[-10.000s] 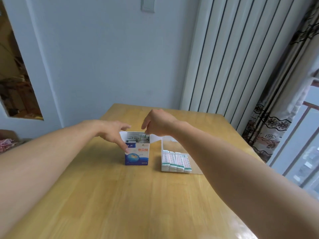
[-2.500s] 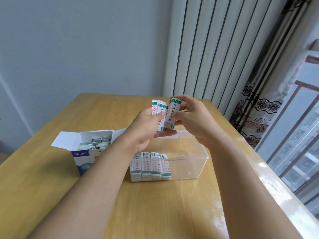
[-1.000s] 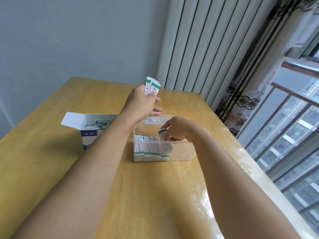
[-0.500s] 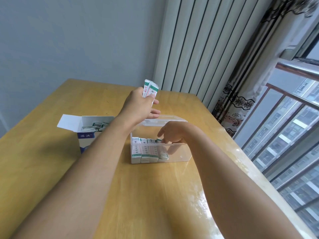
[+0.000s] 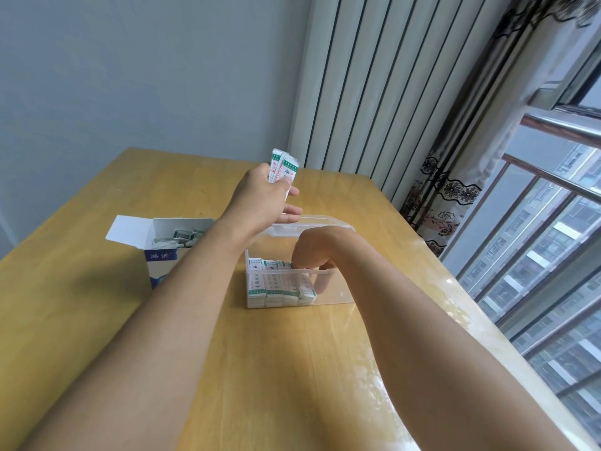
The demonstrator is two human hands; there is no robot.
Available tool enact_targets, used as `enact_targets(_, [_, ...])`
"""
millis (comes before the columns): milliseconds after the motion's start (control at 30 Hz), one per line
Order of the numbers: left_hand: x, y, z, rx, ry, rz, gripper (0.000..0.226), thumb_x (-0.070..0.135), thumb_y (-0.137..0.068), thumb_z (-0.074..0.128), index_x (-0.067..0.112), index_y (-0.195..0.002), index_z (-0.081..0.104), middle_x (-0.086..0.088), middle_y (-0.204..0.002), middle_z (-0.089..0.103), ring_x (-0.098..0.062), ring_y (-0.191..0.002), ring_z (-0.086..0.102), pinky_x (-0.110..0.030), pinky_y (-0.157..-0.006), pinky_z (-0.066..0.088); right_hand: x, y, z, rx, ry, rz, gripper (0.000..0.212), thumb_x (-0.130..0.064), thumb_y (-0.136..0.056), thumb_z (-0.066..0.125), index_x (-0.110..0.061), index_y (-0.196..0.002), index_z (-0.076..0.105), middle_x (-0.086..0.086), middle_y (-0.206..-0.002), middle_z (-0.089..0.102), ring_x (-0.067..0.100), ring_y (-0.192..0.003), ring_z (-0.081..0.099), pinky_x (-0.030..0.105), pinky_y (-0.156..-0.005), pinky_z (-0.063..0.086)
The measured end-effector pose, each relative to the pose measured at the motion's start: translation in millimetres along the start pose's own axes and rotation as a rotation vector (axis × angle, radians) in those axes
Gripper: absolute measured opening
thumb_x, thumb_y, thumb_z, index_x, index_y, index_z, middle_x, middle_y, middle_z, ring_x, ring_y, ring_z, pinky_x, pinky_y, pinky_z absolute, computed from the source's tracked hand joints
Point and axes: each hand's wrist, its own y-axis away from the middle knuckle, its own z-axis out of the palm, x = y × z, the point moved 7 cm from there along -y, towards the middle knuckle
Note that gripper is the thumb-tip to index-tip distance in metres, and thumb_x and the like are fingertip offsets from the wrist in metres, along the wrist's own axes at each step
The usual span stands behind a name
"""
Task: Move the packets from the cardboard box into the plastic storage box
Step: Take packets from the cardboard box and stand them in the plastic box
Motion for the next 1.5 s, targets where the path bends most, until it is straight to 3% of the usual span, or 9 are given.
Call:
enact_targets(100, [-0.7,-0.1,0.4,-0.002,0.005,-0.003,0.031,0.019,-0.108,0.043,0.009,-0.136,0.051,-0.008,-0.111,0.068,-0.023,-0.079,0.076,-0.033,-0.068,0.064,-1.3,2.5,1.3,-0.015,0.047,0.005,0.011,-0.022,-0.093,0.067,-0.018,-0.084,0.063,-0.006,-0.086,0.064,0.009,-0.062,0.063,0.026,-0.059,0.047])
enact_targets(200, [-2.0,-0.4,1.2,-0.005,0.002,-0.011,0.031,0.019,-0.108,0.044,0.009,-0.136,0.051,-0.007,-0.11,0.068,-0.023,-0.078,0.076,-0.033,-0.068,0.064,-0.3,5.2,-0.6,0.007,0.021,0.012,0.011,-0.021,-0.092,0.068,-0.017,-0.085,0.061,-0.006,-0.085,0.065,0.007,-0.058,0.063,0.025,-0.058,0.047])
enact_targets(600, [-2.2,0.2,3.0,-0.014,-0.001,-0.013,0.029,0.019,-0.108,0.044,0.009,-0.134,0.053,-0.007,-0.11,0.068,-0.024,-0.079,0.076,-0.034,-0.069,0.064,21.4,4.2,-17.6,0.087,-0.085,0.098,0.013,-0.022,-0.091,0.064,-0.013,-0.099,0.066,-0.002,-0.094,0.072,0.021,-0.076,0.073,0.038,-0.094,0.057])
enact_targets(700, [-2.0,0.3,4.0,-0.018,0.001,-0.015,0.029,0.018,-0.108,0.043,0.008,-0.134,0.052,-0.008,-0.109,0.067,-0.025,-0.08,0.076,-0.035,-0.069,0.064,31.0,-1.9,-14.4,0.105,-0.019,0.124,0.012,-0.022,-0.094,0.06,-0.011,-0.098,0.062,-0.001,-0.084,0.066,0.018,-0.067,0.068,0.032,-0.084,0.057])
enact_targets(800, [-1.6,0.9,4.6,-0.026,-0.002,-0.017,0.03,0.018,-0.108,0.043,0.009,-0.135,0.052,-0.007,-0.109,0.067,-0.025,-0.079,0.076,-0.033,-0.068,0.064,30.1,-15.2,-2.5,0.068,0.072,0.115,0.016,-0.022,-0.093,0.05,-0.01,-0.096,0.061,0.0,-0.088,0.07,0.014,-0.06,0.064,0.031,-0.069,0.053])
enact_targets(967, [-1.8,0.6,4.2,-0.027,-0.02,-0.016,0.031,0.019,-0.108,0.043,0.01,-0.137,0.051,-0.006,-0.11,0.067,-0.024,-0.08,0.076,-0.034,-0.069,0.064,28.1,-20.0,0.6,0.044,0.069,0.086,0.015,-0.023,-0.093,0.049,-0.015,-0.088,0.06,-0.002,-0.089,0.069,0.013,-0.059,0.066,0.033,-0.075,0.057])
enact_targets(1100, [-2.3,0.2,4.5,-0.028,-0.016,-0.019,0.031,0.019,-0.108,0.043,0.01,-0.137,0.051,-0.007,-0.11,0.067,-0.024,-0.08,0.076,-0.037,-0.072,0.065,27.8,-17.3,-0.1,0.038,-0.039,0.063,0.009,-0.023,-0.093,0.061,-0.014,-0.093,0.065,-0.006,-0.082,0.068,0.009,-0.043,0.064,0.028,-0.063,0.052])
enact_targets(1300, [-2.0,1.1,4.7,-0.032,-0.026,-0.019,0.03,0.019,-0.108,0.043,0.011,-0.136,0.052,-0.006,-0.11,0.067,-0.023,-0.081,0.076,-0.033,-0.069,0.064,22.9,-15.6,5.1,0.028,-0.125,0.091,0.015,-0.029,-0.093,0.065,-0.015,-0.09,0.065,-0.003,-0.085,0.07,0.013,-0.057,0.067,0.032,-0.085,0.058])
enact_targets(1500, [-3.1,0.6,5.0,-0.03,-0.017,-0.027,0.03,0.019,-0.108,0.043,0.01,-0.135,0.052,-0.007,-0.11,0.068,-0.025,-0.082,0.076,-0.038,-0.073,0.065,22.1,-6.8,2.6,0.064,-0.138,0.093,0.019,-0.027,-0.095,0.061,-0.015,-0.08,0.056,-0.005,-0.074,0.058,0.014,-0.053,0.059,0.03,-0.074,0.048])
